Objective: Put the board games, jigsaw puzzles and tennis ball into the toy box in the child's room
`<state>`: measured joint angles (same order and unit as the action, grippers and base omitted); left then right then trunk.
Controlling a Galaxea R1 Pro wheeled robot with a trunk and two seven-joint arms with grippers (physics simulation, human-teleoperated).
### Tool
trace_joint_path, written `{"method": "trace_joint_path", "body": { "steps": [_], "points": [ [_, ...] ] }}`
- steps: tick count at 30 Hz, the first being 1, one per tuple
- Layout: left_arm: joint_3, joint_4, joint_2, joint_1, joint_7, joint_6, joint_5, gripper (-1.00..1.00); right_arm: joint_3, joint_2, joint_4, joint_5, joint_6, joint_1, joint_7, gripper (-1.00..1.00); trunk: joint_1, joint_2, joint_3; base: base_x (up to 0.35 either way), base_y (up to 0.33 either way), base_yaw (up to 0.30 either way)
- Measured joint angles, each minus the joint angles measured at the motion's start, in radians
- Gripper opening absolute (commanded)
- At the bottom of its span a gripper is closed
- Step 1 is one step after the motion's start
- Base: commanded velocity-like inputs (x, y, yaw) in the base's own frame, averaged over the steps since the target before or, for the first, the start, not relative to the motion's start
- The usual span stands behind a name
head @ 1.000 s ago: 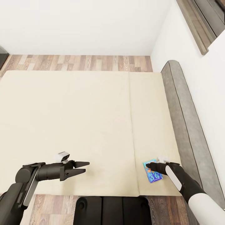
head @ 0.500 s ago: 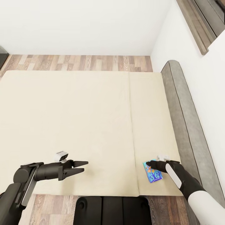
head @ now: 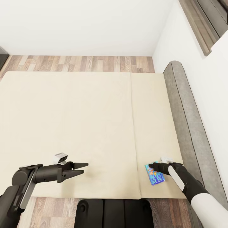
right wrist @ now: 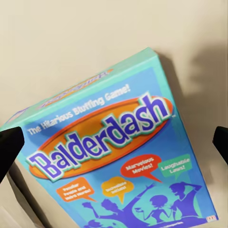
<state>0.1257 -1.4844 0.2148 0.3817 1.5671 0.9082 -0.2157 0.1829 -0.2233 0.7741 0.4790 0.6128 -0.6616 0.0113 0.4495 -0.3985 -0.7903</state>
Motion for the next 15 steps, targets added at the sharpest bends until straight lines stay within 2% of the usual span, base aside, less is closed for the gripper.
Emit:
{"method": "trace_joint_path", "body": {
  "steps": [15],
  "points": [
    [-0.001, 0.001, 0.0, 0.0, 0.0, 0.0, -0.004, 1.0, 0.003, 0.004, -0.002, 0.001, -0.001, 0.001, 0.0, 1.0, 0.0, 0.0, -0.004, 0.0, 0.0, 0.0]
  ]
}}
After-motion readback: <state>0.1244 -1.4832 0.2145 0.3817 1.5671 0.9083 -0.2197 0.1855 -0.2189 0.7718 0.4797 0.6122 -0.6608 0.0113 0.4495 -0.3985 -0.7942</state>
